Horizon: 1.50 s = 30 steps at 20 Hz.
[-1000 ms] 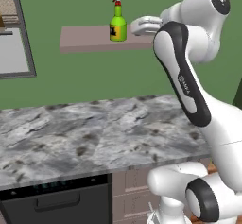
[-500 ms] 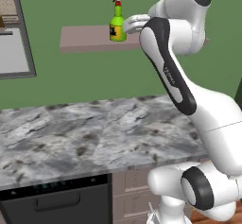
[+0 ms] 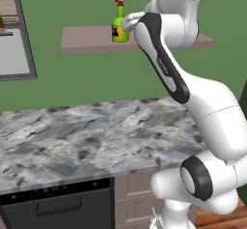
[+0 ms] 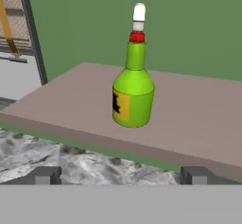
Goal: Open the cabinet. Pick the spray and place it next to the sink. Then close the cabinet.
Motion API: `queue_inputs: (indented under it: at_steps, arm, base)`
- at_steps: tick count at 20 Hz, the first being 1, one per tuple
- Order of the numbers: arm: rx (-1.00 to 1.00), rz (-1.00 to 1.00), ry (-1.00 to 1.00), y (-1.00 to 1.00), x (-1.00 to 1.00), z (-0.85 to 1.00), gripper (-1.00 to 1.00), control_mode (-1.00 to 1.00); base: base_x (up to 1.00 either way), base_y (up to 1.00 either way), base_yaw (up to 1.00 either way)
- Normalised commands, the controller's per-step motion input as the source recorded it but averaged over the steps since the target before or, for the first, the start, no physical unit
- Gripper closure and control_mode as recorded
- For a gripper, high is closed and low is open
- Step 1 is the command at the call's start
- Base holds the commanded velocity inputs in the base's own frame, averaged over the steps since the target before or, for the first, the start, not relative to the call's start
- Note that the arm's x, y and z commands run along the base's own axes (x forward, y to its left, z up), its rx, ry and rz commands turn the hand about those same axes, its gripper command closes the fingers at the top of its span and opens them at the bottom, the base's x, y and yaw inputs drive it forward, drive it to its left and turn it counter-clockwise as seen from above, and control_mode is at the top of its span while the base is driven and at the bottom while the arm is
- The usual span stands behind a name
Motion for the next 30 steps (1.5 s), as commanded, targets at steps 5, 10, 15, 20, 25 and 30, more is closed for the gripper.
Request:
queue_inputs:
  at_steps: [5,10,15,20,25,30]
  arm:
    - [0.00,0.00,0.00,0.06,0.20,0.13,-1.00,-1.00]
    - [0.00,0.00,0.00,0.16,0.15,0.11,-1.00,-1.00]
    - [-0.04,0.00,0.00,0.06,0.34,-0.04,-1.00,-1.00]
    - [-0.04,-0.01,0.00,0.00,0.33,-0.02,-1.00,-1.00]
    - [0.00,0.00,-0.03,0.00,0.19,0.00,-1.00,-1.00]
    - [0.00,0.00,0.00,0.00,0.22,0.00,-1.00,-1.00]
  base:
    - [0.00,0.00,0.00]
    - [0.00,0.00,0.00]
    - [0.00,0.00,0.00]
    - [0.00,0.00,0.00]
    - [0.00,0.00,0.00]
    - [0.00,0.00,0.00]
